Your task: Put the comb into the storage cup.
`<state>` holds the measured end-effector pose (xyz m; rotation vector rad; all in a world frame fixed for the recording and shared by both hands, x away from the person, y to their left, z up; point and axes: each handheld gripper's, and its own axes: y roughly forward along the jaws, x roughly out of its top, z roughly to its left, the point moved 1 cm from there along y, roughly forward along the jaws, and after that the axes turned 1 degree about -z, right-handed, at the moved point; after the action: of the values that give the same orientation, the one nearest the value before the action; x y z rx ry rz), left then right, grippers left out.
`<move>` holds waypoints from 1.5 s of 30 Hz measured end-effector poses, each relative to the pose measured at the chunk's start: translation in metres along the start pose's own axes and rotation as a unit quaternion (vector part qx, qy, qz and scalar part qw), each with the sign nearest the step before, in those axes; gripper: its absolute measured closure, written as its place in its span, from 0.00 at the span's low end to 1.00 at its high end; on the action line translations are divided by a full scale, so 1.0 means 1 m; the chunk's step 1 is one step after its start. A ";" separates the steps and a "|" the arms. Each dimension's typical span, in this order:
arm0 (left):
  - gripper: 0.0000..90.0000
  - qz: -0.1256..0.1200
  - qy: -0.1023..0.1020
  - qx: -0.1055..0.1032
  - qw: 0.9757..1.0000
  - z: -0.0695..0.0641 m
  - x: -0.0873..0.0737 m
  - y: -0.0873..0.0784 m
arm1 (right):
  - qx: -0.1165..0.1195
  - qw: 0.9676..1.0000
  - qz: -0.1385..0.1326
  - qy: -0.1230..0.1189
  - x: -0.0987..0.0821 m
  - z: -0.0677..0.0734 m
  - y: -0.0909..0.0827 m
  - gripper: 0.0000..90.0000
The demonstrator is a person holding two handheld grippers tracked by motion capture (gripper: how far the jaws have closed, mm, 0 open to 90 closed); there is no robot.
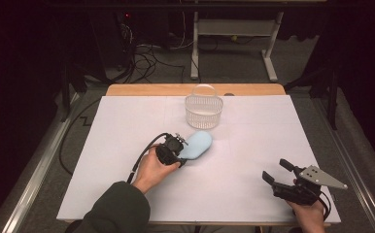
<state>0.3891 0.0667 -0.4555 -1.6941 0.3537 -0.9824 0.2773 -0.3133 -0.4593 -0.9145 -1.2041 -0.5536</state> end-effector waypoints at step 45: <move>0.77 -0.171 -0.017 -0.068 0.983 0.000 -0.080 -0.066 | -0.009 1.000 -0.004 -0.003 0.001 0.004 0.000 0.21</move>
<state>0.3245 0.1434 -0.4306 -1.9358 0.1082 -1.1977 0.2752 -0.3096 -0.4577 -0.9268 -1.2109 -0.5698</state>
